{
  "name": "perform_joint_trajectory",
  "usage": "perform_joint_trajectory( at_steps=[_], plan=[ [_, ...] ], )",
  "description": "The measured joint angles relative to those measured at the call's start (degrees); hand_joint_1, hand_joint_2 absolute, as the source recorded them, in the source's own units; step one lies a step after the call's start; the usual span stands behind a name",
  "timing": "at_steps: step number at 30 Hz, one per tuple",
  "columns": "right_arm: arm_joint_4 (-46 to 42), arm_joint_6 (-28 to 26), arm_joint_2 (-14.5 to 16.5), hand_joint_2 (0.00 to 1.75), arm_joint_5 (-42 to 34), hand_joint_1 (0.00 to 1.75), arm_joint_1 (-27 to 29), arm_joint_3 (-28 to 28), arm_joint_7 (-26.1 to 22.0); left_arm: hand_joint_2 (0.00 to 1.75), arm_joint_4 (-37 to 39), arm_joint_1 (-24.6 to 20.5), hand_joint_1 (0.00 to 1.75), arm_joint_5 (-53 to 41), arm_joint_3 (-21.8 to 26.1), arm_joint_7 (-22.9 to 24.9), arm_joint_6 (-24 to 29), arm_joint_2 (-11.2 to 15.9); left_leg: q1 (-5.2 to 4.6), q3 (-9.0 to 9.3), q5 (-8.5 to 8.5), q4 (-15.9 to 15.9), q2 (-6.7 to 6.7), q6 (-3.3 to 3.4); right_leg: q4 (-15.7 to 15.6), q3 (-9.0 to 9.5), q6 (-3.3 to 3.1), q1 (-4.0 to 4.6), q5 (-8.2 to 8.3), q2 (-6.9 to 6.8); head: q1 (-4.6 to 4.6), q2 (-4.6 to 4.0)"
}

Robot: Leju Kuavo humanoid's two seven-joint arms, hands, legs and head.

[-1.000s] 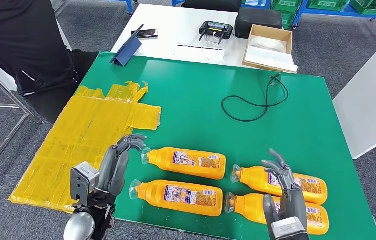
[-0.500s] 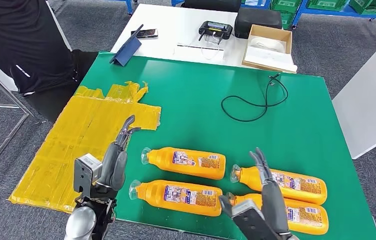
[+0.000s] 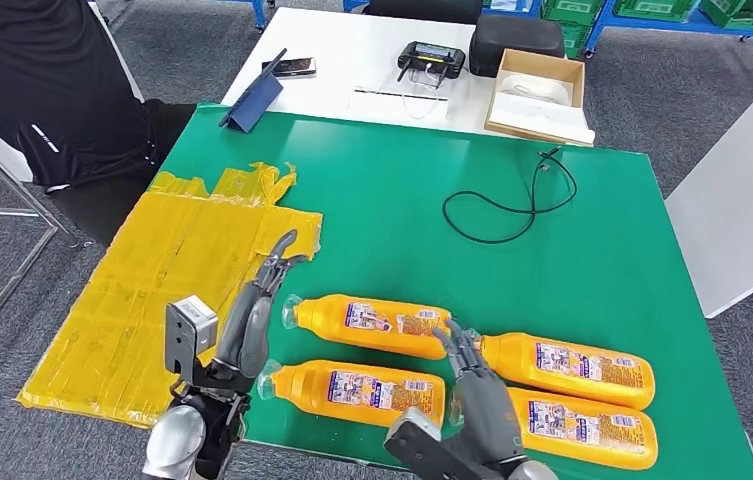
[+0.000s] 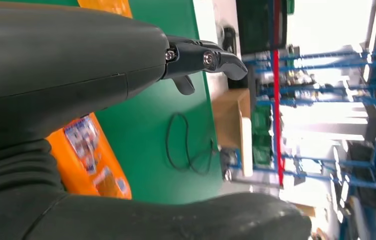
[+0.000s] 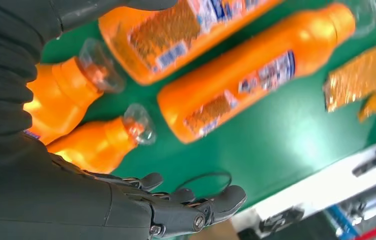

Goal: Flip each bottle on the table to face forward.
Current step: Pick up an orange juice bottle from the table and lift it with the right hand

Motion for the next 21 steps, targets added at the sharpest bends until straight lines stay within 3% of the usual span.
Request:
perform_joint_trajectory(
  at_steps=[9,21],
  plan=[
    [5.67,-0.16,-3.96,1.75,-1.28,0.0,-3.94,7.05,3.15,0.0,1.79,-0.32,0.0,3.09,-2.11,0.01,-2.21,0.49,-0.01,-0.01,0.0,0.0,-0.01,0.0,0.0,0.0,0.0,-0.01,0.0,0.0,0.01,0.0],
    [12.41,1.17,-5.54,1.75,4.62,0.0,-8.98,10.6,6.27,0.0,4.12,-1.19,0.0,3.86,-3.57,0.01,-2.82,0.99,0.0,-0.01,0.02,0.0,0.0,0.01,0.01,0.0,0.02,0.0,0.02,0.0,-0.01,0.0]
  ],
)
